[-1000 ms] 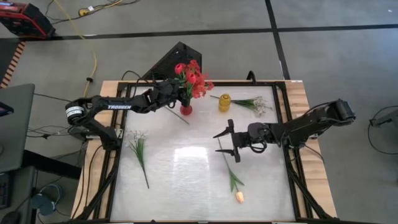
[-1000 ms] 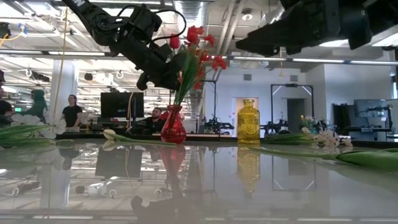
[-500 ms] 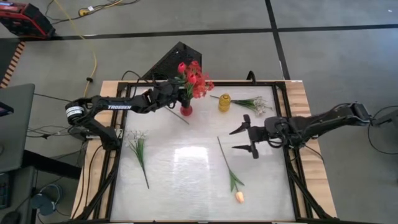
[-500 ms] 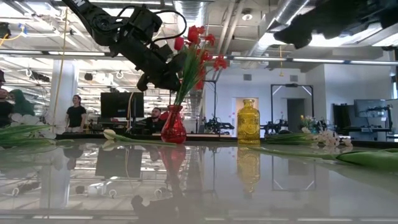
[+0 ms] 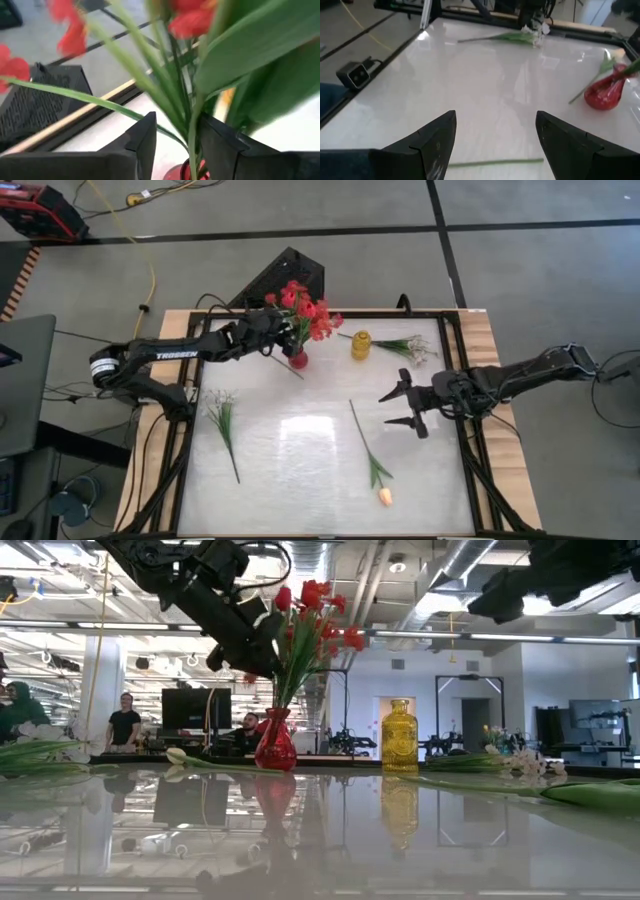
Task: Sort flowers into vase by color
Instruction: Put the red tulip into the red vase, then put the bottom white tulip into the yellow vase
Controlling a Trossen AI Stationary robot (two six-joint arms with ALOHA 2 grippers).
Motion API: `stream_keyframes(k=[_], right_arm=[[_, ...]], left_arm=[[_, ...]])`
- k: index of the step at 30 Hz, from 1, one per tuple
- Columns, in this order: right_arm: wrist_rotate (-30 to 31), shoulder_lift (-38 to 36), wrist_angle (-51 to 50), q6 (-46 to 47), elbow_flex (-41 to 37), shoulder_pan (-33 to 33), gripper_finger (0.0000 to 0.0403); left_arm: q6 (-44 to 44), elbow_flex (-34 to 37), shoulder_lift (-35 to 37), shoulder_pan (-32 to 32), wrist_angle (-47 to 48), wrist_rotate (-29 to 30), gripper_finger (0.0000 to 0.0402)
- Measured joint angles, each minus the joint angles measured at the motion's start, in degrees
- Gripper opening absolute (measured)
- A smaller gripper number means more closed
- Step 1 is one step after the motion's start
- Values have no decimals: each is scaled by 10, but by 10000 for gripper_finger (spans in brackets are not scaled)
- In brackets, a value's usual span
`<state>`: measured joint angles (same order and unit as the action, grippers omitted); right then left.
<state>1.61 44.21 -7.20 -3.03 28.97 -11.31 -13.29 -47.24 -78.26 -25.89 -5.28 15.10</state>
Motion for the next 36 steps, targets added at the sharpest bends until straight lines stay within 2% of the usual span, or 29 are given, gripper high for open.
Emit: stream_keyframes(k=[7, 11, 15, 20, 22, 27, 31, 36], right_arm=[[0, 1, -22, -9, 0, 0, 302], [-2, 23, -25, -48, -5, 0, 302], [-8, 74, -28, -122, -12, 0, 302], [-46, 149, -5, -189, -13, -1, 302], [-47, 178, 13, -236, -13, -5, 302], [-45, 250, 49, -377, -13, -17, 302], [-44, 301, 71, -462, -7, -31, 301], [-17, 361, 67, -494, 30, -57, 301]], left_arm=[[42, 0, 44, 0, 15, -78, 133], [27, 0, 70, 0, 45, -88, 133], [6, 0, 102, 9, 118, -88, 133], [-25, 0, 135, 38, 228, -87, 133], [-36, 0, 140, 62, 252, -87, 133], [-54, 8, 138, 153, 246, -70, 133], [-59, 8, 133, 246, 234, -2, 133], [-34, 8, 118, 360, 187, 81, 132]])
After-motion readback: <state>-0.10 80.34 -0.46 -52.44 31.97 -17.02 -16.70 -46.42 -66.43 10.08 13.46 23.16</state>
